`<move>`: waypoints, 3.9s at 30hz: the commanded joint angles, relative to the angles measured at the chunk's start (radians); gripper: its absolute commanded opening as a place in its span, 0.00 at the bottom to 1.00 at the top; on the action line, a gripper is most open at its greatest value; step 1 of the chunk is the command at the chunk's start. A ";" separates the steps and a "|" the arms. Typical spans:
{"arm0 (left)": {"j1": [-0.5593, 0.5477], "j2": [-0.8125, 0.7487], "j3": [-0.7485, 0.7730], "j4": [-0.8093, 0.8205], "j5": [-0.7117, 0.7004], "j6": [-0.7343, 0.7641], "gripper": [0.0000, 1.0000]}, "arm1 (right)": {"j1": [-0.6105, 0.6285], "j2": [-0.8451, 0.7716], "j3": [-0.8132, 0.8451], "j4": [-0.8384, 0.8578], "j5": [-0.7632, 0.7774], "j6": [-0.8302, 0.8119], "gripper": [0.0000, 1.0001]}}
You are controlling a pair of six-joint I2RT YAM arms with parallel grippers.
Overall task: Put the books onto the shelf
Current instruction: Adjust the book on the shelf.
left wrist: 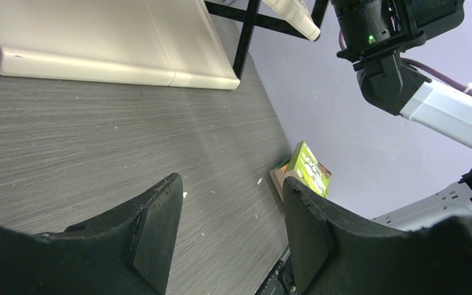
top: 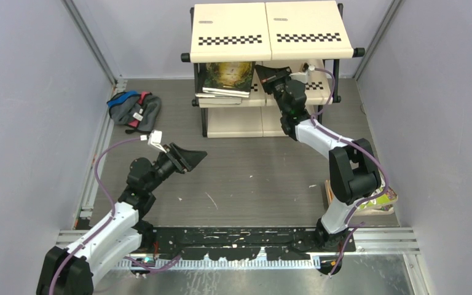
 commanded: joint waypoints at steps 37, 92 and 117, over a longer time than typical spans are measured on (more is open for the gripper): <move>0.053 -0.031 -0.006 0.024 0.043 0.004 0.61 | 0.071 0.093 0.126 0.070 0.038 -0.001 0.08; 0.107 -0.047 -0.017 0.026 0.086 -0.022 0.61 | 0.090 0.086 0.197 -0.092 0.112 -0.057 0.08; 0.120 -0.059 -0.003 -0.023 0.089 0.001 0.62 | 0.099 0.007 0.070 0.120 0.114 -0.098 0.13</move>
